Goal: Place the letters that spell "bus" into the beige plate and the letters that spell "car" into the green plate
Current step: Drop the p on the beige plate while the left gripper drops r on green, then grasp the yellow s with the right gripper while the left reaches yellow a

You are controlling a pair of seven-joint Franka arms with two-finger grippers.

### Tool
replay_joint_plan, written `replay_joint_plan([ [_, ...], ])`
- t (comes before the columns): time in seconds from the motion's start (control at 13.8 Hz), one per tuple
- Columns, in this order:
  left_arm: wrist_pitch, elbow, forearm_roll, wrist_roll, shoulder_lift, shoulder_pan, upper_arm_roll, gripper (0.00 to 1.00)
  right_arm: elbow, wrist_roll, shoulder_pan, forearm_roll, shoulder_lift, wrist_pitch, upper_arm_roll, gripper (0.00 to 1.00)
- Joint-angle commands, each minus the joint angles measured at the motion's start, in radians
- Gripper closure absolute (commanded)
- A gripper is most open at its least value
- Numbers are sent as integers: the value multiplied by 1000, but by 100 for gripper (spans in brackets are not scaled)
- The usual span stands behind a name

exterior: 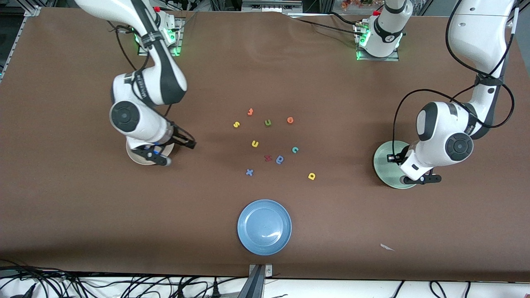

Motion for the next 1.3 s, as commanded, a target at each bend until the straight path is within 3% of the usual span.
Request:
replay_joint_plan([
  [0.0, -11, 3, 32, 44, -3, 2, -11, 0, 15, 35, 30, 36, 41, 41, 45, 0],
  [0.22, -9, 47, 14, -32, -8, -15, -19, 0, -23, 212, 143, 34, 67, 170, 45, 1],
  [0.51, -9, 210, -41, -254, 101, -96, -31, 0, -86, 318, 232, 33, 124, 289, 45, 6],
  [0.8, -6, 334, -52, -518, 191, -182, -31, 0, -100, 363, 277, 33, 158, 325, 45, 23],
  [1.23, 2, 431, -133, -842, 277, -280, -31, 0, -131, 415, 304, 33, 158, 333, 47, 43],
])
